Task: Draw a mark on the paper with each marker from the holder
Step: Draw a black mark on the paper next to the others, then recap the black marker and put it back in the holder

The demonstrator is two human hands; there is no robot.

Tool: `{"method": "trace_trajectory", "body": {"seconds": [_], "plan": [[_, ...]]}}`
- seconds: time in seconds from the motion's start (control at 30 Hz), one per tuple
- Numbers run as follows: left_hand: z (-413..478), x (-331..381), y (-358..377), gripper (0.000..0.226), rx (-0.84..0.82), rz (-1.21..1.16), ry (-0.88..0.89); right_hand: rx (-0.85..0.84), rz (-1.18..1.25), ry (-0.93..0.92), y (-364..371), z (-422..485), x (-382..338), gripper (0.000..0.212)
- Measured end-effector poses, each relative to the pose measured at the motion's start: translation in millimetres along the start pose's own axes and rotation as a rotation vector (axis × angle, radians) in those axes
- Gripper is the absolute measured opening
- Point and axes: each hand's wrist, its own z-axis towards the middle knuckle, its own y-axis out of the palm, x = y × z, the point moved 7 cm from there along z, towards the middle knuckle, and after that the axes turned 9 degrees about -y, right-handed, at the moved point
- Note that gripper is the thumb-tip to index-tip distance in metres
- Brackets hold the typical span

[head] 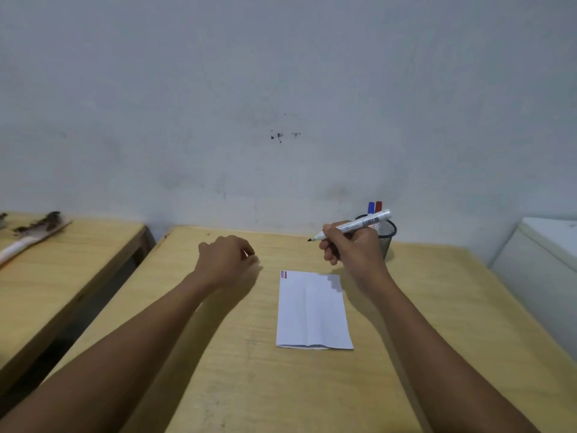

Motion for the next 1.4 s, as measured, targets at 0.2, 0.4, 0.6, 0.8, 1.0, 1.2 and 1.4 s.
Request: {"method": "trace_trajectory", "body": {"seconds": [0.2, 0.4, 0.6, 0.8, 1.0, 1.2, 1.4], "plan": [[-15.5, 45.7, -52.7, 0.004, -0.042, -0.697, 0.037, 0.053, 0.053, -0.064, -5.5, 8.9, -43.6, 0.017], [-45.3, 107.3, -103.4, 0.019, -0.129, -0.973, 0.246, 0.084, 0.089, -0.176, -11.8, 9.8, -91.1, 0.021], [-64.1, 136.1, -120.5, 0.021, -0.177, -1.03, 0.327, 0.038, 0.077, -0.239, -12.7, 2.0, -118.1, 0.017], [-72.6, 146.7, -128.1, 0.021, -0.168, -1.009, 0.344, 0.082, 0.09, -0.269, -21.9, -3.0, -130.6, 0.018], [-75.6, 152.9, -130.9, 0.023, -0.196, -1.019, 0.37, 0.078, 0.078, -0.32, -25.1, -3.8, -146.8, 0.02], [-78.1, 160.2, -134.7, 0.019, -0.145, -1.043, 0.42, 0.023, 0.042, -0.292, -21.0, -3.2, -146.6, 0.026], [-78.9, 166.5, -136.4, 0.014, 0.147, -0.888, 0.535, 0.039, 0.187, -0.115, -18.3, 1.0, -121.8, 0.032]]}}
